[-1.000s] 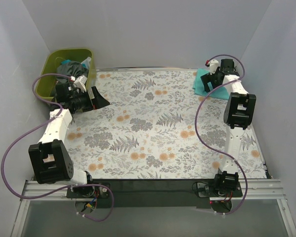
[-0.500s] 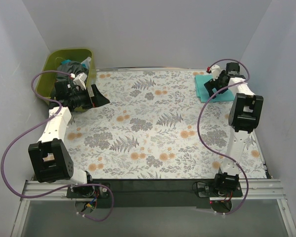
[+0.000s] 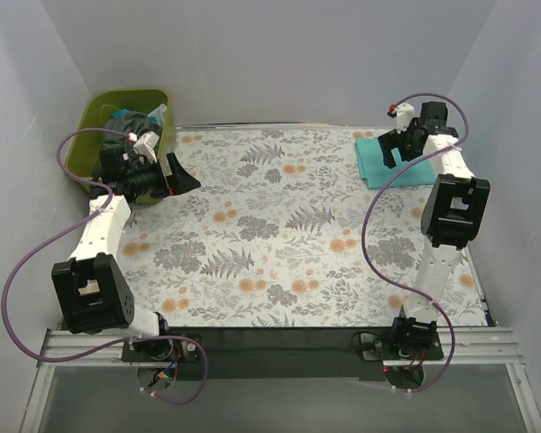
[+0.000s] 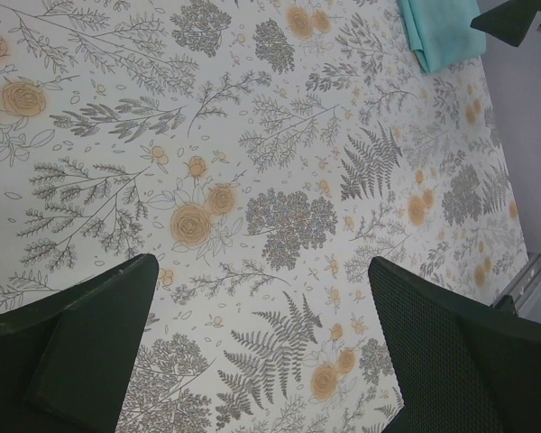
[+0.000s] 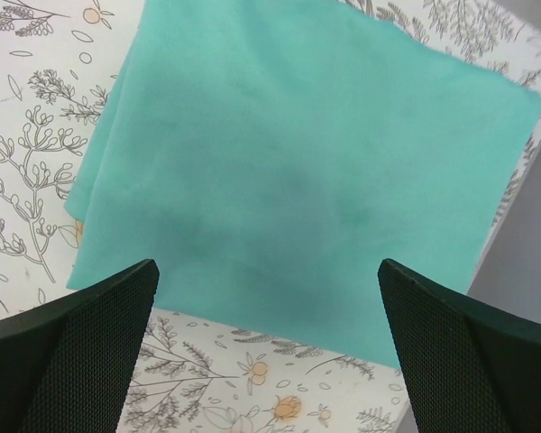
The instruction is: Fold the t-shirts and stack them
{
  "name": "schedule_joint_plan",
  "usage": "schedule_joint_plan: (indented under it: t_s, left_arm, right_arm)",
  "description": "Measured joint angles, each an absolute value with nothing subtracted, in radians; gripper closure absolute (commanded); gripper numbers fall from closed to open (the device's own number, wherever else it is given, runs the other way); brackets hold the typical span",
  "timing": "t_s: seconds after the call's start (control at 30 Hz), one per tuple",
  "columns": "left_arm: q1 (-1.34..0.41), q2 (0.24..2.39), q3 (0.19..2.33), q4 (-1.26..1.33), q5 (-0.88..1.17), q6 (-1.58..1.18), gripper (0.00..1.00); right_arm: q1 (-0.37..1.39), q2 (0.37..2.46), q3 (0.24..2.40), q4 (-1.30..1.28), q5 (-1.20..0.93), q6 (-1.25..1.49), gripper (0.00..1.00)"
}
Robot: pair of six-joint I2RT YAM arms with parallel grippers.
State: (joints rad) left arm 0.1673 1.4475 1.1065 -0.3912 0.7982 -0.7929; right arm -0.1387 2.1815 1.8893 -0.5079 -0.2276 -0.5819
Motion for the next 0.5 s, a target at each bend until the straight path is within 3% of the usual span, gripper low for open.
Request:
schedule_joint_plan:
  t_s: [0.5]
  left_arm:
    - [0.167, 1.448, 1.106, -0.387, 0.798, -0.793, 0.02]
  right_arm:
    - [-0.137, 2.356, 1.955, -0.532, -0.13, -0.336, 0.07]
